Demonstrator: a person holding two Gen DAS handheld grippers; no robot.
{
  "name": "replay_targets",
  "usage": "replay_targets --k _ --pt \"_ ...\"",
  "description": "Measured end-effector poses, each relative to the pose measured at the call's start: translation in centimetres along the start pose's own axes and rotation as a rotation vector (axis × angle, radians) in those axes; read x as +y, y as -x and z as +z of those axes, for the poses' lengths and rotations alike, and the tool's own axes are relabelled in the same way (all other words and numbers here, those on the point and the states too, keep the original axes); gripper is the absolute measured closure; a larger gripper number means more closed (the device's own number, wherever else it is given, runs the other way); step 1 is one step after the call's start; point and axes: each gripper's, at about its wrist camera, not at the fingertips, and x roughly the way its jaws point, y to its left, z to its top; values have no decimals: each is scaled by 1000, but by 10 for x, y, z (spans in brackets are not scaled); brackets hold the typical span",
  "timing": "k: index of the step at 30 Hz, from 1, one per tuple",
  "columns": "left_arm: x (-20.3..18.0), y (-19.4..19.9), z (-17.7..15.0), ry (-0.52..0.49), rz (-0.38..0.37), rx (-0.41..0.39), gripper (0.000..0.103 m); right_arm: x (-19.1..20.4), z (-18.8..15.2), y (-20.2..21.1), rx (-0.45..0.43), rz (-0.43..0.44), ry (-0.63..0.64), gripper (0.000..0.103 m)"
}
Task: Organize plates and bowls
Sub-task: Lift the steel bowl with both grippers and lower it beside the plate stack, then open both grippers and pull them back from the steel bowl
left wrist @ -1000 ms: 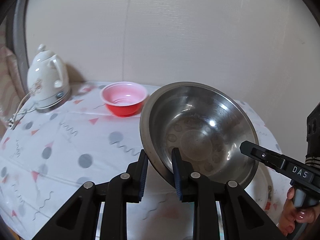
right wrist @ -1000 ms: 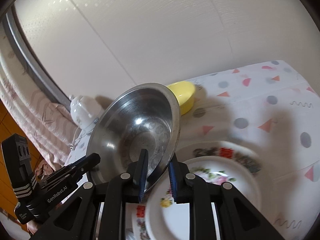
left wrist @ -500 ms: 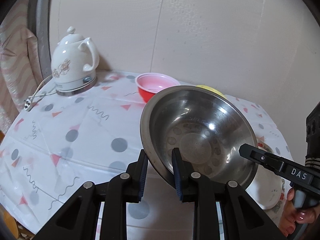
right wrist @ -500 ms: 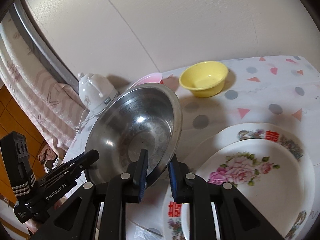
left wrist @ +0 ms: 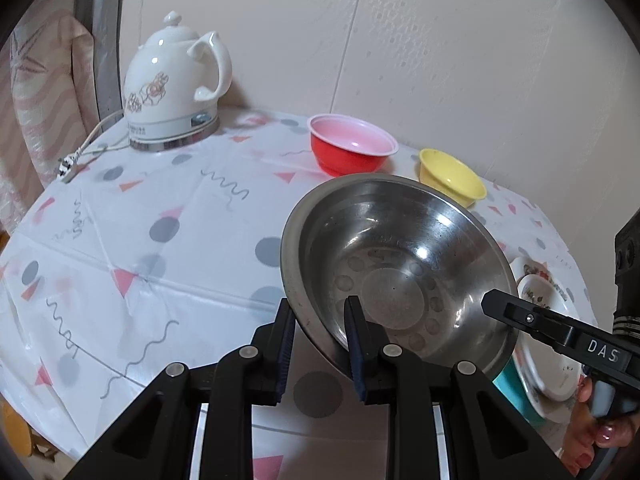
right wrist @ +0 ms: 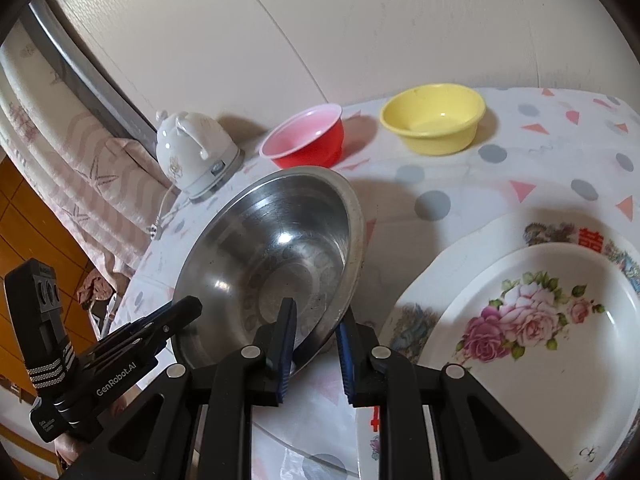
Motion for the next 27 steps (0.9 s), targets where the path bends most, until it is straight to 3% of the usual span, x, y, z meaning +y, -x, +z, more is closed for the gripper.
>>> replay_targets --k 10,16,27 --pt "7 0 -5 18 -29 15 77 3 -5 -2 43 13 -4 79" --pt "6 1 -5 22 -33 15 77 2 -6 3 42 8 -9 74" --pt "10 2 -4 45 -42 23 74 -1 -7 18 25 1 -4 73"
